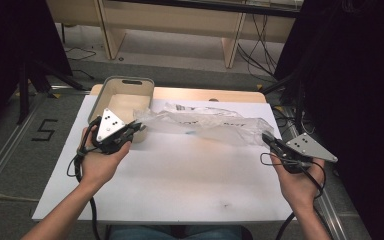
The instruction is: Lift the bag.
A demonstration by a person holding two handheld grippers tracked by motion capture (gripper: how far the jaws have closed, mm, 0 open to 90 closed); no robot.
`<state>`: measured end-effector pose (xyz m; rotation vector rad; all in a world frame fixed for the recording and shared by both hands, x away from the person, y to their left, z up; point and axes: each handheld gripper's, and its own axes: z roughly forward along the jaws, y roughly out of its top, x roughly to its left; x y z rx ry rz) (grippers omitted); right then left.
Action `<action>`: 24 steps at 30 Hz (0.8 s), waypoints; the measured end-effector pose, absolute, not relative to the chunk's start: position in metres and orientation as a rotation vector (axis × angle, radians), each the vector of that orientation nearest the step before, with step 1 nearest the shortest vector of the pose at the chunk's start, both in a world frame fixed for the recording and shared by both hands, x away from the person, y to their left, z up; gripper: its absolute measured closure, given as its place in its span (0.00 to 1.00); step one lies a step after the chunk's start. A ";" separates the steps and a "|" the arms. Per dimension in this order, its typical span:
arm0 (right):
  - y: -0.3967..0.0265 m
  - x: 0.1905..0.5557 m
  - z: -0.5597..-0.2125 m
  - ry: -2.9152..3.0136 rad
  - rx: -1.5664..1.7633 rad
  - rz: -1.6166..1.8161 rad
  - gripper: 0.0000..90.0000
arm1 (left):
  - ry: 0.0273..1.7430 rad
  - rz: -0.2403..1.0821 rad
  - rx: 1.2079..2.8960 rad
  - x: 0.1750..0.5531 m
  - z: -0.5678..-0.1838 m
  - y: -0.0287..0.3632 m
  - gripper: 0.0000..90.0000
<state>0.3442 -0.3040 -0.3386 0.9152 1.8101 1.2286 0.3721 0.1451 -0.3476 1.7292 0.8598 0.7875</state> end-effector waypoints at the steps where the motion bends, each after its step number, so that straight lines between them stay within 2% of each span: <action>1: -0.304 0.345 -0.338 1.807 0.915 1.228 1.00 | 0.858 0.790 1.728 0.372 -0.347 0.145 0.99; 24: -0.303 0.351 -0.324 1.748 0.906 1.259 1.00 | 0.857 0.809 1.663 0.381 -0.330 0.142 0.99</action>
